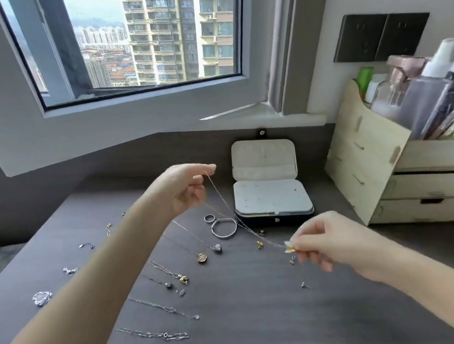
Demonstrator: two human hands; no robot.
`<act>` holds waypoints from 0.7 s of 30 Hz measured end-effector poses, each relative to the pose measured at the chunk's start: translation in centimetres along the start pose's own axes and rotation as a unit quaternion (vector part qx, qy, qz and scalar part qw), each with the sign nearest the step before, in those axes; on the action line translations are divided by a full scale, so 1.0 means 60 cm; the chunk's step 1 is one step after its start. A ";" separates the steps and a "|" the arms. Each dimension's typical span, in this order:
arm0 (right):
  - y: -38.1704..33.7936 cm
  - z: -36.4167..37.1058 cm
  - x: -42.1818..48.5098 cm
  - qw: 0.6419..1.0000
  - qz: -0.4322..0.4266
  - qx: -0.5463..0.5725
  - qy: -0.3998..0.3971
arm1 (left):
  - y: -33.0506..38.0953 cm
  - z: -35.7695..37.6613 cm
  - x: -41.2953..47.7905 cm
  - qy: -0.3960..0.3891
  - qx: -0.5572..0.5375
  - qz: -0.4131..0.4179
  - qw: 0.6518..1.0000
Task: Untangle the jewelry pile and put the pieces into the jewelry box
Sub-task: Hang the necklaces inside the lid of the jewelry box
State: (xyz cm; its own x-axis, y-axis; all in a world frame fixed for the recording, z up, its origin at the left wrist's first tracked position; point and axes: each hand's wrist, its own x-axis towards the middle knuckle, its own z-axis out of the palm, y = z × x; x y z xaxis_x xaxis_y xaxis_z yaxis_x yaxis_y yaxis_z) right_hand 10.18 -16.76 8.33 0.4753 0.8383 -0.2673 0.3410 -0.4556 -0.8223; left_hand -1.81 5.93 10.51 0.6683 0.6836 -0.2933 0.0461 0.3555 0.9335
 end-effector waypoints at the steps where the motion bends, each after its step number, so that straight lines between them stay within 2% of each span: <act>1: 0.011 0.014 -0.002 1.000 0.007 -0.007 -0.013 | 0.003 0.014 -0.009 -0.011 0.067 0.027 0.997; 3: 0.030 0.040 0.000 0.999 0.016 -0.019 -0.021 | 0.007 0.041 -0.030 -0.025 0.194 0.068 0.978; 5: 0.044 0.056 0.005 0.999 0.025 -0.036 -0.010 | 0.009 0.062 -0.046 -0.036 0.276 0.087 0.957; 12: 0.039 0.050 0.010 0.986 -0.049 -0.156 0.026 | 0.012 0.100 -0.076 -0.094 0.394 0.097 0.909; 14: 0.018 0.038 0.009 0.990 -0.078 -0.100 0.055 | 0.015 0.110 -0.088 -0.097 0.417 0.113 0.897; 17: -0.026 0.015 0.013 0.992 -0.101 0.075 0.012 | 0.025 0.122 -0.103 -0.126 0.429 0.134 0.884; 19: -0.053 0.002 0.018 0.985 -0.145 0.089 0.007 | 0.032 0.130 -0.112 -0.144 0.432 0.148 0.878; 21: -0.078 -0.011 0.018 0.982 -0.171 0.079 0.006 | 0.041 0.137 -0.115 -0.127 0.434 0.181 0.873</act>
State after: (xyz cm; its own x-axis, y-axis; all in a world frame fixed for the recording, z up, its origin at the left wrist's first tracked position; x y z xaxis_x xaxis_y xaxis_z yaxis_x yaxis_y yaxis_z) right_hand 9.62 -13.90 12.23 0.3652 0.9299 0.0427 0.3528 -0.0959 -0.9308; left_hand -0.20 -3.18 16.51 0.8938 0.4484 0.0051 0.2702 -0.5475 0.7920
